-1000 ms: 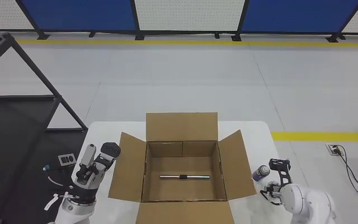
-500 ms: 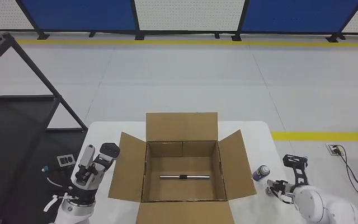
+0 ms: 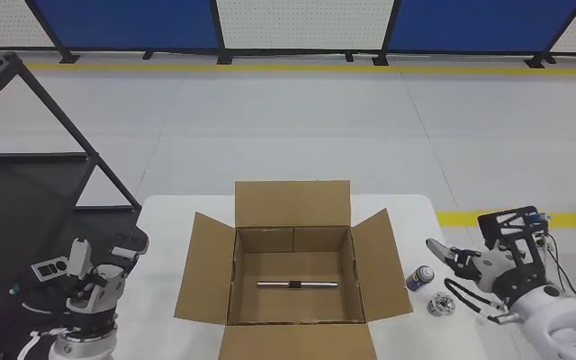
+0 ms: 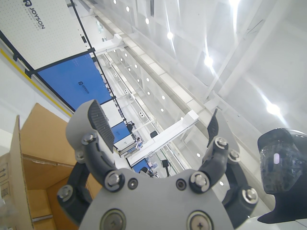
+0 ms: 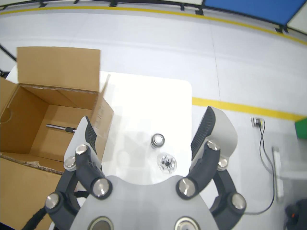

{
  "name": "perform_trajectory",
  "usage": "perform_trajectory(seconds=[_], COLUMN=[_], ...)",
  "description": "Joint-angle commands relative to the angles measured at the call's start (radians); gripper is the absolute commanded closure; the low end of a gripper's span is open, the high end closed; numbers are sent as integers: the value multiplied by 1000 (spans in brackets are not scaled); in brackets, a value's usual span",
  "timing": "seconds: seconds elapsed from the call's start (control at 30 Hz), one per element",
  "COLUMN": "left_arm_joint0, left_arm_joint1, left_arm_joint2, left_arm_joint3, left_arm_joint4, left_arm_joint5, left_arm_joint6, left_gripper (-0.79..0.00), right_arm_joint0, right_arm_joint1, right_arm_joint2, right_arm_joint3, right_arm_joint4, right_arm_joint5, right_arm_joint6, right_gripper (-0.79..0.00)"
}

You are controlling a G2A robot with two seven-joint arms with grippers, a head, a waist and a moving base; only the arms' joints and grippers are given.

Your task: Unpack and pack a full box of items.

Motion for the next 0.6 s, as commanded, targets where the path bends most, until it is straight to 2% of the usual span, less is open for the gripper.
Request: perform_trajectory(seconds=[0.0, 0.13, 0.3, 0.4, 0.57], left_arm_joint0=[27, 67, 91, 98, 104], left_arm_joint1=[0, -2, -3, -3, -3], left_arm_joint2=[-27, -61, -85, -93, -102], left_arm_joint3=[5, 4, -2, -6, -4], left_arm_joint4=[-27, -70, -104, -117, -134], left_arm_joint5=[-20, -53, -69, -72, -72], left_arm_joint6=[2, -3, -18, -29, -49], left_gripper=[-785, -785, -785, -785, -785], right_arm_joint0=[81, 198, 289, 341, 417], right_arm_joint1=[5, 8, 3, -7, -32], right_arm_joint2=[-88, -284, -543, -674, -814], right_arm_joint3=[0, 0, 5, 97, 278], right_arm_joint4=[-23, -36, -150, -215, -295], right_arm_joint5=[-19, -31, 0, 48, 162], right_arm_joint6=[47, 155, 316, 338, 314], right_gripper=[-785, -785, -785, -785, -785])
